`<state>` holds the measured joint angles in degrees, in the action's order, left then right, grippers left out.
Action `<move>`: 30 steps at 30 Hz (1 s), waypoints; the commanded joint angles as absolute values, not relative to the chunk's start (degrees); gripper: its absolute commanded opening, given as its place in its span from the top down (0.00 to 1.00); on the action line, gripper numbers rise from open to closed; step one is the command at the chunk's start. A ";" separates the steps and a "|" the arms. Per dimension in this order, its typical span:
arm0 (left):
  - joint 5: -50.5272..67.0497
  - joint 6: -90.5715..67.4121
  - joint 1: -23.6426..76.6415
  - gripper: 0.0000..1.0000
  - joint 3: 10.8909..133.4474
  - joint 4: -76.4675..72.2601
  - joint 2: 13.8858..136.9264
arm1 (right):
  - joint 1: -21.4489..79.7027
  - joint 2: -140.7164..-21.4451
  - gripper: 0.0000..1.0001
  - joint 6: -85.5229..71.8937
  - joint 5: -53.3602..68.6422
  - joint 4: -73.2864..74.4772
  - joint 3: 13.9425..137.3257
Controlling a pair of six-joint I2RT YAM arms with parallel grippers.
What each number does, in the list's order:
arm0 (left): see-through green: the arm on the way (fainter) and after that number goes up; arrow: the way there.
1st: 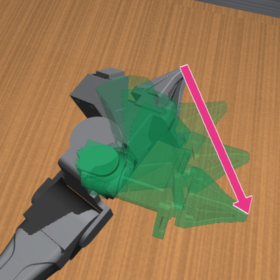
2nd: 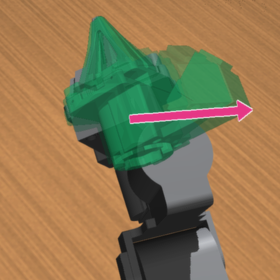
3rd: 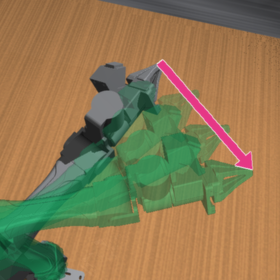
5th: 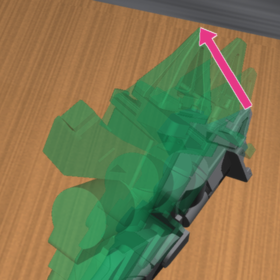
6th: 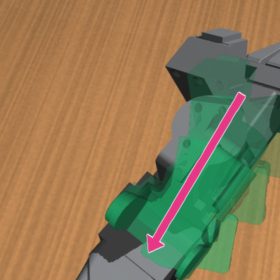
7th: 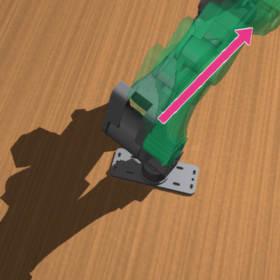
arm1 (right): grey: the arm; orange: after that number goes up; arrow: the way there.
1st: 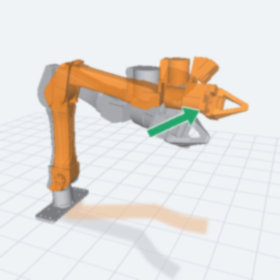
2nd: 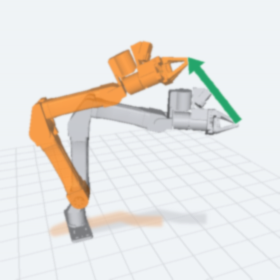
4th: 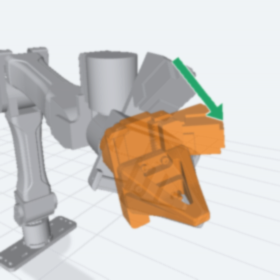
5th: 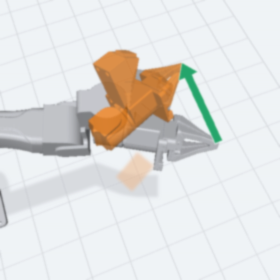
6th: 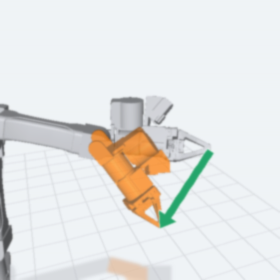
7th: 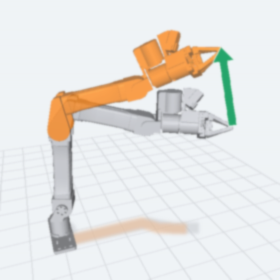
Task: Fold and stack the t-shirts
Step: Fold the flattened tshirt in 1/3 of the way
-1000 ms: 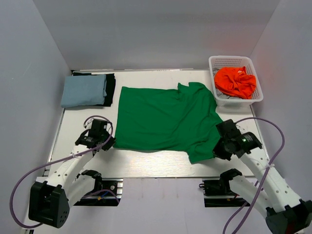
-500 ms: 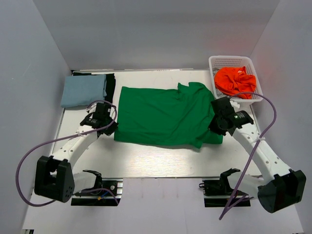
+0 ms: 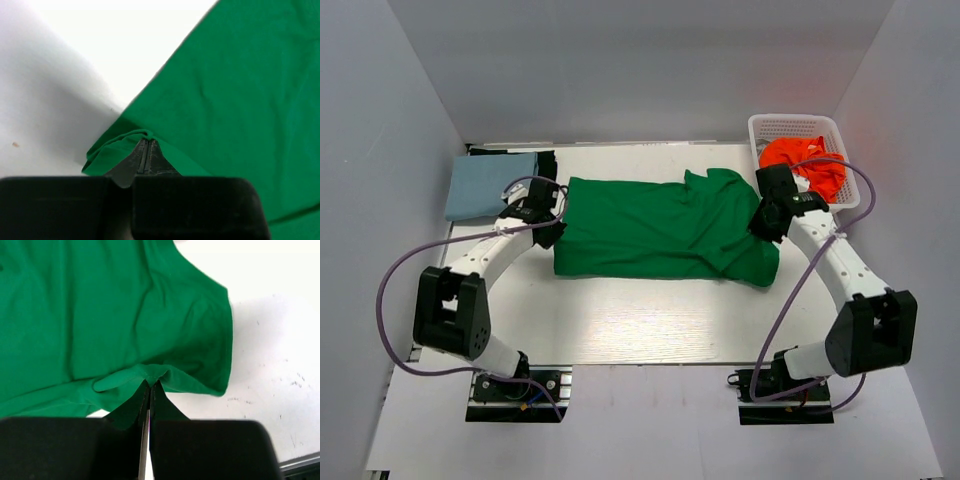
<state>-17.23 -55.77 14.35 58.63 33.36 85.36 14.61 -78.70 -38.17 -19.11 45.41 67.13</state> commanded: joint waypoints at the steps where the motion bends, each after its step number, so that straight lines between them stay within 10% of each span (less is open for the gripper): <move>1: -20.30 -55.11 13.97 1.00 62.66 33.14 87.62 | 12.40 -82.69 1.00 -35.25 -17.68 42.63 71.44; 11: -24.60 -54.41 13.97 0.98 73.47 31.38 102.21 | 9.32 -97.81 1.00 -26.55 -16.16 37.18 81.45; 14: -24.61 -52.48 13.45 0.61 78.39 31.99 106.60 | 9.14 -105.00 0.98 -23.56 -19.95 37.43 87.61; 17: -23.74 -50.80 13.45 0.30 81.03 32.52 107.93 | 9.58 -108.80 0.62 -19.34 -16.45 40.24 93.68; 22: -19.96 -48.43 13.45 0.00 76.12 27.79 103.28 | 11.42 -102.34 0.38 -16.44 -5.82 36.67 87.03; 30: -11.28 -43.42 14.77 0.00 66.47 24.88 95.11 | 11.86 -92.99 0.10 -18.54 2.45 31.74 69.09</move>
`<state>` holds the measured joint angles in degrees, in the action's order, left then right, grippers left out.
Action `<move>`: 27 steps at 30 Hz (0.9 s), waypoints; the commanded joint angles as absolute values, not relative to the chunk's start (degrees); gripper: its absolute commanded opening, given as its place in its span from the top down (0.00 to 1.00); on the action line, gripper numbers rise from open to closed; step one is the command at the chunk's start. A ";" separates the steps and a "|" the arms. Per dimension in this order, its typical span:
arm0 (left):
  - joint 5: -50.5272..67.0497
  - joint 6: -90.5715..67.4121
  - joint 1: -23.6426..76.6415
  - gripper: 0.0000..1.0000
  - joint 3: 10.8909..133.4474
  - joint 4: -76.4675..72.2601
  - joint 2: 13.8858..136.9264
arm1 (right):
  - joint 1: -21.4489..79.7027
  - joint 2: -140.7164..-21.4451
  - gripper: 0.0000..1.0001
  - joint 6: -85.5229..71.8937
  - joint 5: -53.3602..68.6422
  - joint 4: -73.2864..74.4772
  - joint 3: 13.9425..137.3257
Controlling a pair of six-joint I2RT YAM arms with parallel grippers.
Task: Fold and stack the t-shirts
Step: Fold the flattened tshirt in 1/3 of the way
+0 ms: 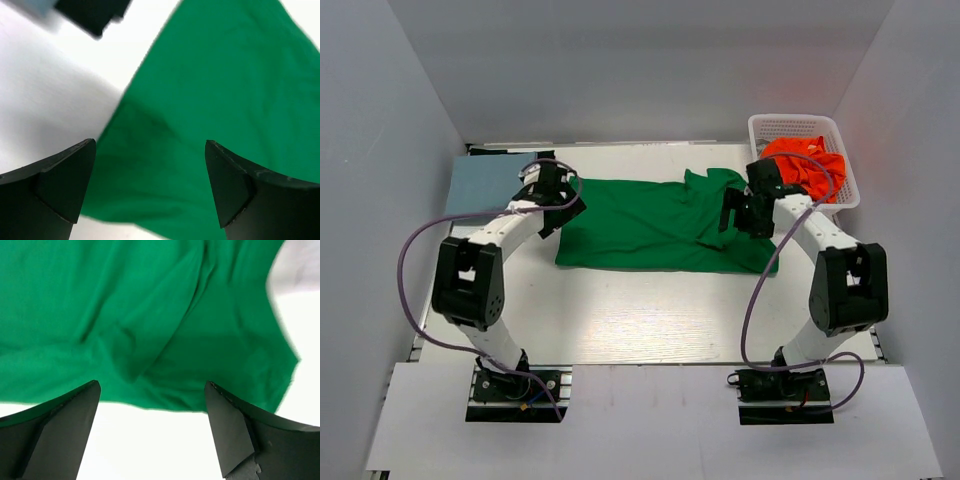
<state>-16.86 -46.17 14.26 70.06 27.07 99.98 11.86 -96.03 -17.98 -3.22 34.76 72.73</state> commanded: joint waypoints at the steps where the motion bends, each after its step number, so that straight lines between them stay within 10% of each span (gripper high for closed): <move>1: -10.55 -43.42 14.77 0.00 64.88 24.35 94.23 | 11.69 -92.47 0.10 -18.63 4.20 30.25 66.65; 11: -8.79 -42.89 14.77 0.00 50.90 24.87 85.88 | 12.22 -97.55 0.20 -21.44 15.03 21.27 63.46; 21: -11.33 -42.89 14.15 0.00 48.34 26.54 81.65 | 12.13 -102.21 1.00 -24.35 10.46 21.44 67.85; 27: -11.34 -42.36 14.15 0.00 49.57 26.54 82.26 | 12.57 -104.15 1.00 -22.77 7.47 22.85 72.93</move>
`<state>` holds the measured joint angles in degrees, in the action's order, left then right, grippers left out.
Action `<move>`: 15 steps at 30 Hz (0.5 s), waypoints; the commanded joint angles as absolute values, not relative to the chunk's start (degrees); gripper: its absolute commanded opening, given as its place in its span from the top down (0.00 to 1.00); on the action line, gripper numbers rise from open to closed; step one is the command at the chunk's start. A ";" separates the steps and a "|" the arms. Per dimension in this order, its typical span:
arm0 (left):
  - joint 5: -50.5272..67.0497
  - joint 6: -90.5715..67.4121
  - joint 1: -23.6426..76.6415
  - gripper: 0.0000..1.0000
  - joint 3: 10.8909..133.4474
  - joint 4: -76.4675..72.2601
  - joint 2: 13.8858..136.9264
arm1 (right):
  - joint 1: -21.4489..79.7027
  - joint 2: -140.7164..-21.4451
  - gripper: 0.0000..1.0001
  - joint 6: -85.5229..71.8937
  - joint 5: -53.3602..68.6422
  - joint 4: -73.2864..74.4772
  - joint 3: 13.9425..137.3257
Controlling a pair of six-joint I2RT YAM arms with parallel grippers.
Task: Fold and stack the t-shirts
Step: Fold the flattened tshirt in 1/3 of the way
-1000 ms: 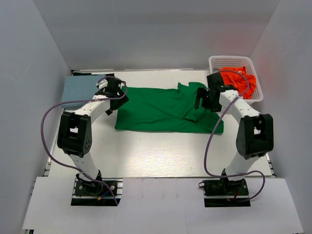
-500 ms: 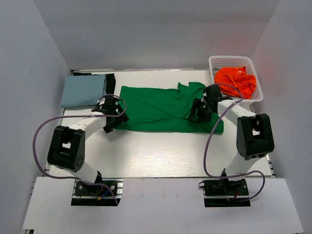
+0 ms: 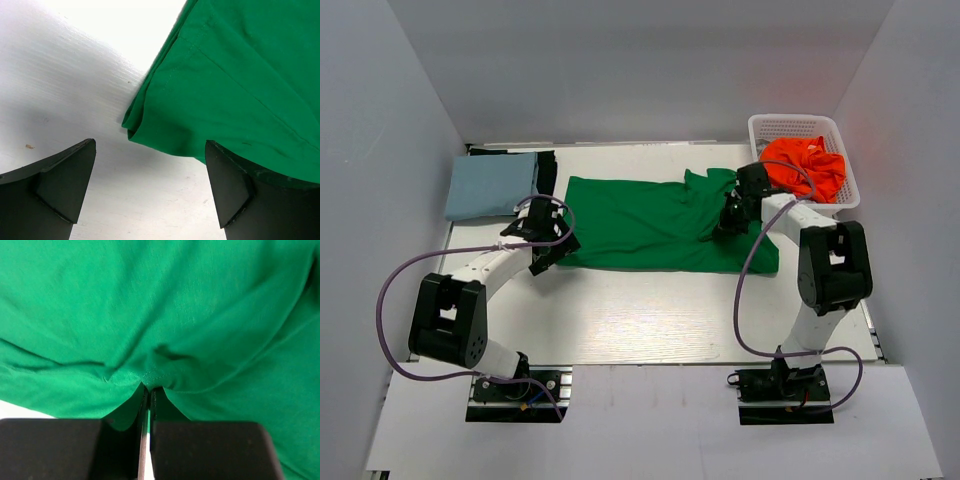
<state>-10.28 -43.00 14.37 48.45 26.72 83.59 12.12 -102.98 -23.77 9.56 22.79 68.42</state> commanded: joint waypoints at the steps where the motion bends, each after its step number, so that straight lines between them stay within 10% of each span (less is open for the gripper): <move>1: -11.34 -42.36 14.15 0.00 50.09 26.54 82.27 | 12.74 -105.02 1.00 -22.24 7.12 23.90 73.91; 9: -11.34 -41.84 14.15 0.00 51.67 27.60 83.32 | 14.68 -116.27 0.86 -8.73 4.49 30.76 88.92; 12: -10.11 -41.84 14.15 0.00 51.68 27.60 83.32 | 16.26 -118.47 0.56 -5.81 2.21 32.95 92.10; 14: -10.11 -41.31 14.15 0.00 52.21 28.12 82.71 | 17.31 -117.95 0.10 -2.73 1.94 33.22 93.95; 15: -10.11 -41.31 14.15 0.00 52.21 28.12 82.71 | 17.58 -117.69 0.10 -2.72 1.24 32.79 93.78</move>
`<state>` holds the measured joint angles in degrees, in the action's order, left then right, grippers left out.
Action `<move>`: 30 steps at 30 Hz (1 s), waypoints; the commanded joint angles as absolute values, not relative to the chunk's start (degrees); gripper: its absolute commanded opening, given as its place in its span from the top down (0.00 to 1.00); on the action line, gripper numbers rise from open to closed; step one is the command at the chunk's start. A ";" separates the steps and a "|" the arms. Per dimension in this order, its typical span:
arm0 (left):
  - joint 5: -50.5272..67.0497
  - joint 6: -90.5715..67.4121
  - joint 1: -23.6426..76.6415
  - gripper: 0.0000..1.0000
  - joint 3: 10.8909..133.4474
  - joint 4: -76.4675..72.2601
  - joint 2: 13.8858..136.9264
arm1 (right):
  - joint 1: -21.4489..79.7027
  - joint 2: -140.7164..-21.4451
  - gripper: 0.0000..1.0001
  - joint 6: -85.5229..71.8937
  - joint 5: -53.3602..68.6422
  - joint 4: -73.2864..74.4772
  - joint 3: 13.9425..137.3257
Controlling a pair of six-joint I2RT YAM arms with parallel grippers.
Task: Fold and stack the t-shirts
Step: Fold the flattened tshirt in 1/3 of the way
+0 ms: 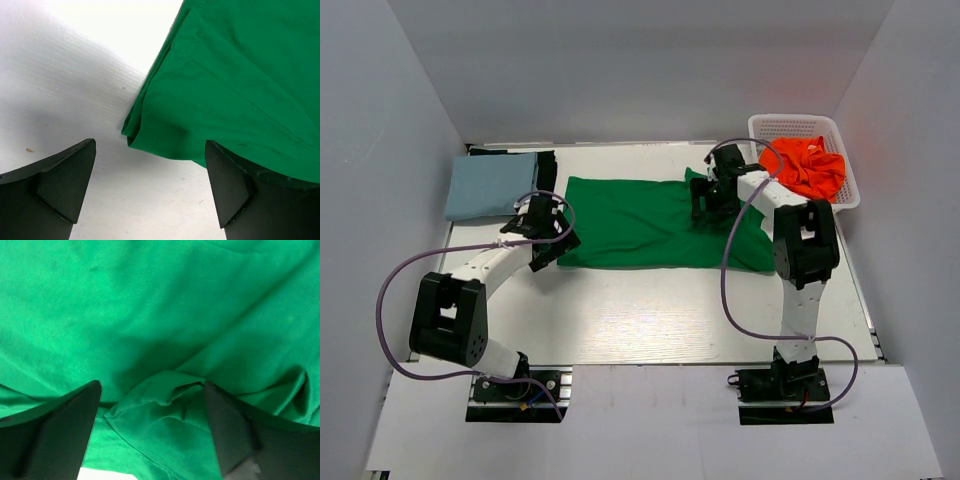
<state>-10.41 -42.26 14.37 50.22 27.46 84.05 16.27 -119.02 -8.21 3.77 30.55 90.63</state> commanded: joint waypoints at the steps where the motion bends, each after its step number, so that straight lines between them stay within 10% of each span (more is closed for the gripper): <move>1: -9.59 -40.70 14.15 0.00 52.21 28.12 82.71 | 18.19 -116.73 0.10 -2.55 1.14 32.44 93.43; 16: 2.28 -37.10 14.77 0.00 57.66 23.65 86.39 | 15.39 -95.54 0.10 -13.09 0.61 12.66 64.08; 30: 2.72 -37.09 14.77 0.00 60.12 24.16 92.72 | 13.01 -113.62 0.10 -15.38 5.37 12.21 82.60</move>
